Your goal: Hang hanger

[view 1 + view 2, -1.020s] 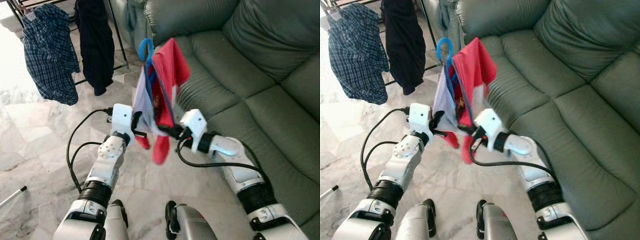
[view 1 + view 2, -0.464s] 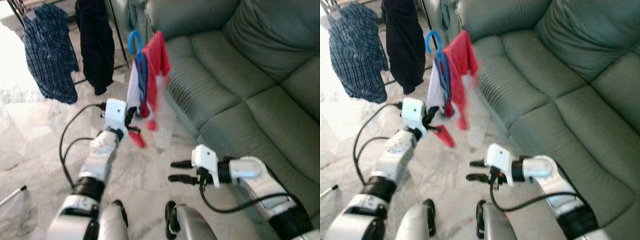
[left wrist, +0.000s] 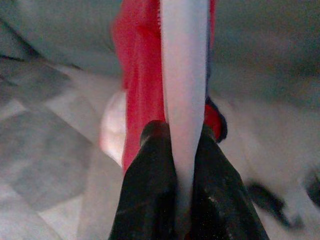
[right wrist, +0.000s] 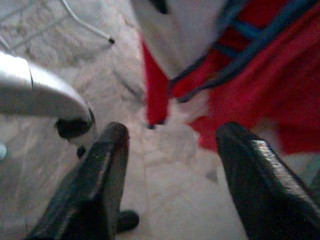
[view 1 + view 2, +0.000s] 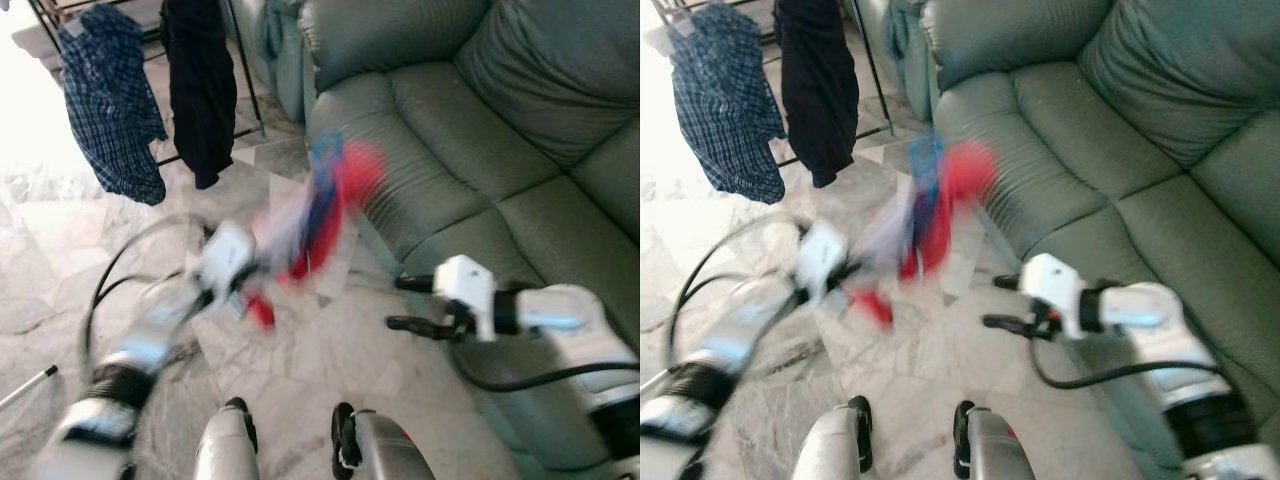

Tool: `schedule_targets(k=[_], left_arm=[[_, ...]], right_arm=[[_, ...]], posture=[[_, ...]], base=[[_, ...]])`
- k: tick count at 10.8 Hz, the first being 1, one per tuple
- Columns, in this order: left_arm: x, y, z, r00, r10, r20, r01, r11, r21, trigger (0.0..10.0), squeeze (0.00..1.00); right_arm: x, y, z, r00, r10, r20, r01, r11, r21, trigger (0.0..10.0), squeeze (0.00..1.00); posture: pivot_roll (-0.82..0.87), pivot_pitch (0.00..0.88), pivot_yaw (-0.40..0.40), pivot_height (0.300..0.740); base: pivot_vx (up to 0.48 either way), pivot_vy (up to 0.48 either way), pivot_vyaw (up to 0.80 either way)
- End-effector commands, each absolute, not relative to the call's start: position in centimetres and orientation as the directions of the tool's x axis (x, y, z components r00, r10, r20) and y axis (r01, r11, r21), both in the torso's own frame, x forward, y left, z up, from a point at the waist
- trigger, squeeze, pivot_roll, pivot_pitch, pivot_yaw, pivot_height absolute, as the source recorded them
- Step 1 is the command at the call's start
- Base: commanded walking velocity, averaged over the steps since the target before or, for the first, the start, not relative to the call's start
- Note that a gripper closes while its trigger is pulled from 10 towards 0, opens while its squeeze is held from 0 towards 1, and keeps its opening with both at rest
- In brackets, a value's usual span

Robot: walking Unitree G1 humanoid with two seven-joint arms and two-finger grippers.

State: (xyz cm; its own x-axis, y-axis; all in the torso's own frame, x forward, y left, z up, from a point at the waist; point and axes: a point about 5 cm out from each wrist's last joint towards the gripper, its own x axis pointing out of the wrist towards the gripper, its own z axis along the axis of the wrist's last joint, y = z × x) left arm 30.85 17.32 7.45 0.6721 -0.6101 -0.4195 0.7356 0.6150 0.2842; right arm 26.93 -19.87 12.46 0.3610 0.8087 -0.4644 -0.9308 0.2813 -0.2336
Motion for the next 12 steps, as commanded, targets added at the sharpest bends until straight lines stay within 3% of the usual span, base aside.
schedule_targets(k=[1, 4, 6, 9, 12], left_arm=[[30.5, 17.2, 7.6, 0.624, -0.651, -0.432, 0.78, 0.554, 0.29, 0.0, 0.0], [29.2, 17.4, 7.6, 0.489, -0.724, -0.487, 0.873, 0.405, 0.274, 0.0, 0.0], [27.5, 16.1, 7.6, 0.34, -0.812, -0.474, 0.94, 0.275, 0.202, 0.0, 0.0], [26.8, 15.9, 7.7, 0.279, -0.827, -0.488, 0.959, 0.218, 0.18, 0.0, 0.0], [26.3, 15.2, 8.6, 0.23, -0.864, -0.449, 0.971, 0.175, 0.16, 0.0, 0.0]], right_arm=[[26.8, -20.2, 12.3, 0.331, 0.8, -0.5, -0.942, 0.248, -0.226, 10.0, 1.0], [27.1, -20.6, 11.8, 0.173, 0.798, -0.578, -0.983, 0.099, -0.158, 10.0, 1.0], [28.1, -21.1, 12.1, 0.095, 0.751, -0.654, -0.986, -0.018, -0.164, 10.0, 1.0], [29.1, -21.5, 12.5, 0.09, 0.718, -0.69, -0.976, -0.073, -0.204, 10.0, 1.0], [29.2, -23.8, 11.3, 0.173, 0.618, -0.767, -0.959, -0.071, -0.273, 10.0, 1.0]], posture=[[-0.02, 0.207, -0.019, 0.74], [-0.01, 0.202, -0.03, 0.74], [-0.01, 0.204, -0.042, 0.74], [-0.01, 0.202, -0.042, 0.74], [-0.02, 0.201, -0.041, 0.74]], base=[[0.0, 0.0, 0.0], [0.0, 0.0, 0.0], [0.0, 0.0, 0.0], [0.0, 0.0, 0.0], [0.0, 0.0, 0.0]])
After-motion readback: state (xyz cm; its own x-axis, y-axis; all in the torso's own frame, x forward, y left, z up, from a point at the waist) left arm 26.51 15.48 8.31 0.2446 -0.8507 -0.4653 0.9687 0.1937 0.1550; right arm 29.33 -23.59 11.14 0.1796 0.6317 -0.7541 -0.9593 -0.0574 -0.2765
